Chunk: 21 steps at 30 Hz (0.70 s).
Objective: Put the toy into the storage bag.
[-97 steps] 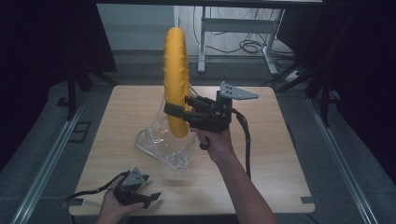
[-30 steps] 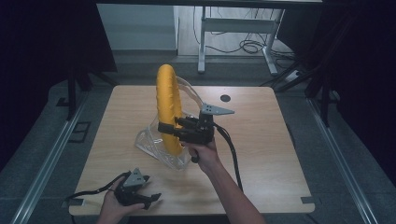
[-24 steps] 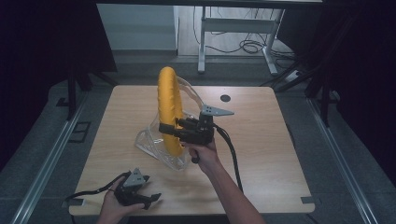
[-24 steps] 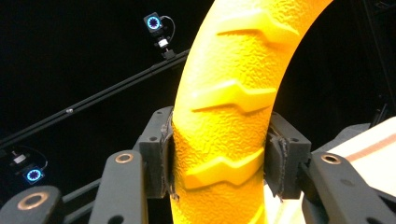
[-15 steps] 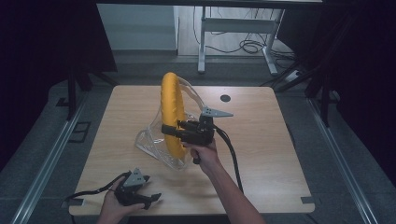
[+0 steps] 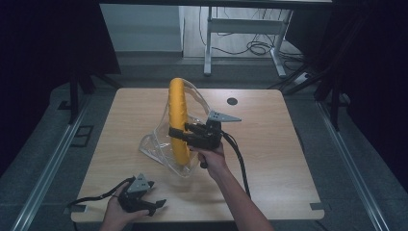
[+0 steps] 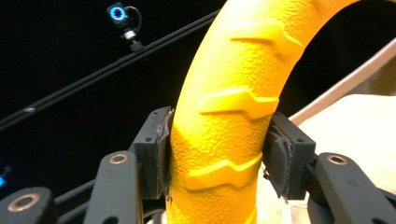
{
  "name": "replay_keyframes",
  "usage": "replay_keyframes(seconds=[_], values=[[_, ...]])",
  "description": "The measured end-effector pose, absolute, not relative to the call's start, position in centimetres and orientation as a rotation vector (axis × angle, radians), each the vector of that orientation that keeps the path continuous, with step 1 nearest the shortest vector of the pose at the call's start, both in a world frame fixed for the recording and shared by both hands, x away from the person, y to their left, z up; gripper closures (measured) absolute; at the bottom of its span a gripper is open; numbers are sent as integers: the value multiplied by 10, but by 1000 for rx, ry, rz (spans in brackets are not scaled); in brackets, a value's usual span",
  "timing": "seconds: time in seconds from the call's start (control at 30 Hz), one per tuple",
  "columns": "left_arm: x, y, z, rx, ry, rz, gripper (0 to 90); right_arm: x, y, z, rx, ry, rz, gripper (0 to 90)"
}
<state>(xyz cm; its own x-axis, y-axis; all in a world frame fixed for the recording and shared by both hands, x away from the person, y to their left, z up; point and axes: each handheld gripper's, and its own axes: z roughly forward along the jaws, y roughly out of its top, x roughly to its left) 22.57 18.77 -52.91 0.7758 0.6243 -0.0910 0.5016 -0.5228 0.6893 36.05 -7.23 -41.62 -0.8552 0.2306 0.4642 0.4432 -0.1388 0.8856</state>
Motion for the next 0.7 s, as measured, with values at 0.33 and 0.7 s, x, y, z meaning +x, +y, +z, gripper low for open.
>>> replay_keyframes(seconds=[0.33, 0.7], values=[[226, 187, -529, 2235, 835, 215, 196, 351, -71, -412, -787, -2111, -2160, 362], [225, 188, -529, 2240, 833, 217, 196, 340, -84, -406, -805, -2224, -2187, 287]])
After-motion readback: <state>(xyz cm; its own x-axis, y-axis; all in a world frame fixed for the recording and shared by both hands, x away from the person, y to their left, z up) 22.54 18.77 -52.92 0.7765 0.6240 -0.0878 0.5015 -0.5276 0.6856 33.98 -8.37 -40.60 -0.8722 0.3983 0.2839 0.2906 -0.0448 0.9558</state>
